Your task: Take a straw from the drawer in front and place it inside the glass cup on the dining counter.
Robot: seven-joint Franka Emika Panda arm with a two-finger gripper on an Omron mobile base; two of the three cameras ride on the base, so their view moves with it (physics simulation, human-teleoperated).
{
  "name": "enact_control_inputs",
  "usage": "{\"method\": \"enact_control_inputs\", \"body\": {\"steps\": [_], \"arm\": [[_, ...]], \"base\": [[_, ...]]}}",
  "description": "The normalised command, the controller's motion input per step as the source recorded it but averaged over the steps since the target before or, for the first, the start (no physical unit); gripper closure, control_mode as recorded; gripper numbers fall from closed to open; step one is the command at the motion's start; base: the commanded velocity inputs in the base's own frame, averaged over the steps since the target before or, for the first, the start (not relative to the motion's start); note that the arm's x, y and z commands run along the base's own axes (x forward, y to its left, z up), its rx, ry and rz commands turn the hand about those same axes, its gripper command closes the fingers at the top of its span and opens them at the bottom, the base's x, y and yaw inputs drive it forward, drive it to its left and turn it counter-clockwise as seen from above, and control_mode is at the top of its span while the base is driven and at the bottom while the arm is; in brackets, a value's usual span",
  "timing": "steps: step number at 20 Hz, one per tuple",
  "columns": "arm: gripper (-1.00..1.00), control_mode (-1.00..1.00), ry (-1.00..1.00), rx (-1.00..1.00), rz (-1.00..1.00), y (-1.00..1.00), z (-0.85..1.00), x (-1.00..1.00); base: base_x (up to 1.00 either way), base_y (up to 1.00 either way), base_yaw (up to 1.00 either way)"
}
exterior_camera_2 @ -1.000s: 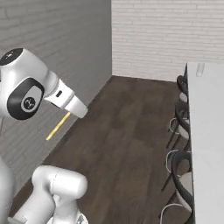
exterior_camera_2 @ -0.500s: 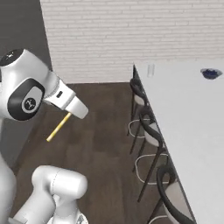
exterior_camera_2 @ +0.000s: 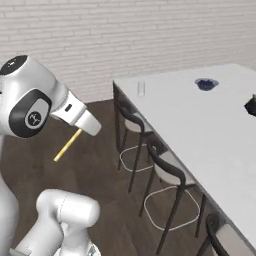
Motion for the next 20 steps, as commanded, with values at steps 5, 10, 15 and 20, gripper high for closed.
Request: {"method": "enact_control_inputs", "body": {"steps": [5,10,15,20], "arm": [[1.0,1.0,0.0,0.0,0.0,0.0,0.0,0.0],[1.0,1.0,0.0,0.0,0.0,0.0,0.0,0.0],[1.0,1.0,0.0,0.0,0.0,0.0,0.0,0.0],[1.0,1.0,0.0,0.0,0.0,0.0,0.0,0.0]], "base": [[0.6,0.9,-0.5],[0.55,0.92,-0.51],[0.51,0.9,-0.51],[0.46,0.93,-0.5]]}}
